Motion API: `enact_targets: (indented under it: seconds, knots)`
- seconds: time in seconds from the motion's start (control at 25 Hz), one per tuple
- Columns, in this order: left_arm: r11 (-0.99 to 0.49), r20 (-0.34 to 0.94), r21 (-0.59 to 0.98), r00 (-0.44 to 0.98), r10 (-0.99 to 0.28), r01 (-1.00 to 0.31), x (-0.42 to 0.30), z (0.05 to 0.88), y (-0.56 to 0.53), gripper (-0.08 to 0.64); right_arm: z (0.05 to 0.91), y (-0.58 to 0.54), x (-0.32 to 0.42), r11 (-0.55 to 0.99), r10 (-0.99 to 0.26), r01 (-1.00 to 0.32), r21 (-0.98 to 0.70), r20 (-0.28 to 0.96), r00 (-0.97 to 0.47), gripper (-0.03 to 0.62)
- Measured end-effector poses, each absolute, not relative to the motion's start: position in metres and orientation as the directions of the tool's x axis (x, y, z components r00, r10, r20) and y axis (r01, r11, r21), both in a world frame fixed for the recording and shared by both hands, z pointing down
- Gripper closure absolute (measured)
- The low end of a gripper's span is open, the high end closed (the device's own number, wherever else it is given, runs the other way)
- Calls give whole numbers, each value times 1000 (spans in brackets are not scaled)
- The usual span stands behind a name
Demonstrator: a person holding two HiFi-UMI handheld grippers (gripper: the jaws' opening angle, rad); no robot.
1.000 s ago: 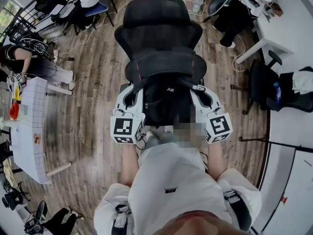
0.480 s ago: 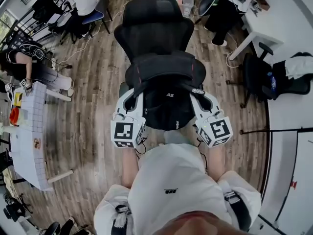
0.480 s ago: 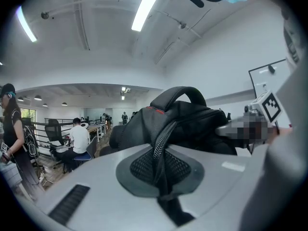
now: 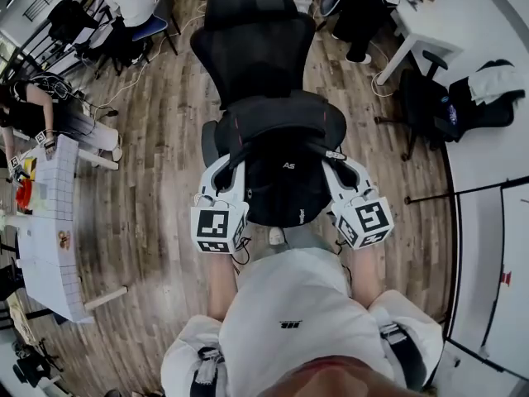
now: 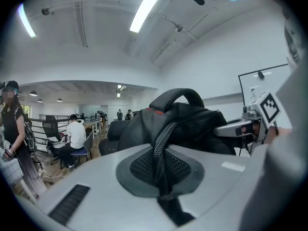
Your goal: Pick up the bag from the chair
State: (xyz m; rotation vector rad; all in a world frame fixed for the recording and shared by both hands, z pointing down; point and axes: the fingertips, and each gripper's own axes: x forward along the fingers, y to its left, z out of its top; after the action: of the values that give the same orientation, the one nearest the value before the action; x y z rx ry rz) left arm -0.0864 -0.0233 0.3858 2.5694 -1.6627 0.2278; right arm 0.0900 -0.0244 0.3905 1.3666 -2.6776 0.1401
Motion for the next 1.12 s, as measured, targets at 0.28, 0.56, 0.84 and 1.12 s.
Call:
enact_targets:
  seconds: [0.28,0.56,0.84,1.12]
  knots:
    - [-412,158,-23,404,-901,-911,-81,376,29,543,383,27,95,593,-793,-805,-32,154,-590,574]
    - [-378,138,-52,368,-919,-924,-65,364,65,543,372,55,111,632,-765,-774,-39,129,-631,574]
    - [-305,132,-37,298,-945,-952,-49,362,78,543,369,56,125,681,-724,-732,-17,132,-677,575]
    - [-291,132,-30,285,-949,-956,-44,361,87,543,366,60,129,691,-716,-723,-4,134,-685,575]
